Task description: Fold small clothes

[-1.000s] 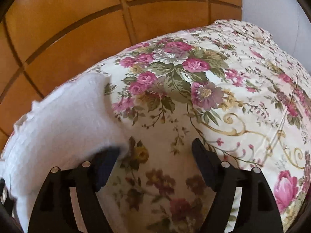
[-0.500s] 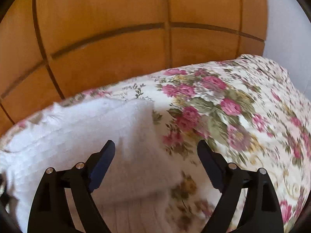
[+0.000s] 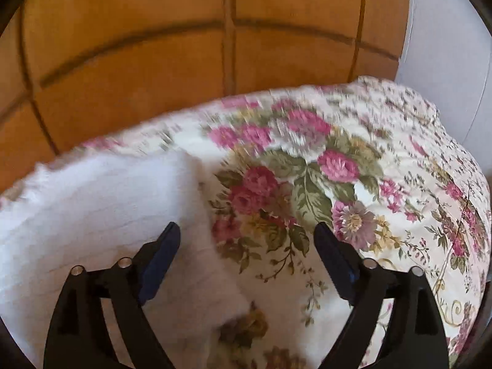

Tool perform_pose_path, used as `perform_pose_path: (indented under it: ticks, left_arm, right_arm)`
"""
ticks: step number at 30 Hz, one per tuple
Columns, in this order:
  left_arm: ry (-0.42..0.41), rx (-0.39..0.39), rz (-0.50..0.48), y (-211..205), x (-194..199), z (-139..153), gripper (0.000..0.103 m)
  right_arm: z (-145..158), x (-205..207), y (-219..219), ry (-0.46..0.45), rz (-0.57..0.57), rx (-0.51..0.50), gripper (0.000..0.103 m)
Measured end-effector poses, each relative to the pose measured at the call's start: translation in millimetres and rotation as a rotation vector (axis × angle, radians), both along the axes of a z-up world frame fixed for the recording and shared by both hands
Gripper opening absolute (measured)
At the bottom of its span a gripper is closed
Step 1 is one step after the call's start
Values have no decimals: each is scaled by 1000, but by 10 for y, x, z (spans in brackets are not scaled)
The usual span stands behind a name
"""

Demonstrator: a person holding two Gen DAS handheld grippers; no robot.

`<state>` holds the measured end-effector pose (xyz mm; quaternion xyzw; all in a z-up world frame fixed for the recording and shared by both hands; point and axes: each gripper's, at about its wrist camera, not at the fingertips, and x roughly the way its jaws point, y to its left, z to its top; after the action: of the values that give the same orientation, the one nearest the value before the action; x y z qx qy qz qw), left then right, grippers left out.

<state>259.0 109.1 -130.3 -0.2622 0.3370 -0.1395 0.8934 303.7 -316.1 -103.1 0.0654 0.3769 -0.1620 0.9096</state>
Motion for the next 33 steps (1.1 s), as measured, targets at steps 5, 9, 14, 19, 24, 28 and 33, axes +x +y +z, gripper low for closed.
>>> perform_pose_path:
  ticks: [5, 9, 14, 19, 24, 28, 33]
  left_arm:
    - [53, 216, 16, -324, 86, 209, 86]
    - [112, 420, 42, -513, 217, 65, 86]
    - [125, 420, 52, -485, 306, -11, 88]
    - [96, 367, 38, -402, 234, 18, 90]
    - [57, 304, 36, -308, -17, 151, 94]
    - [49, 303, 36, -308, -320, 230, 95]
    - [79, 287, 40, -232, -695, 168, 95]
  right_arm:
    - [87, 24, 177, -11, 69, -22, 94]
    - [-43, 247, 65, 31, 55, 70, 96]
    - [-334, 464, -69, 140, 48, 157, 101]
    - [-207, 294, -1, 60, 27, 102, 101]
    - [26, -196, 54, -32, 81, 148, 97]
    - [151, -639, 176, -66, 168, 152, 87]
    - [35, -1000, 280, -25, 248, 187, 76]
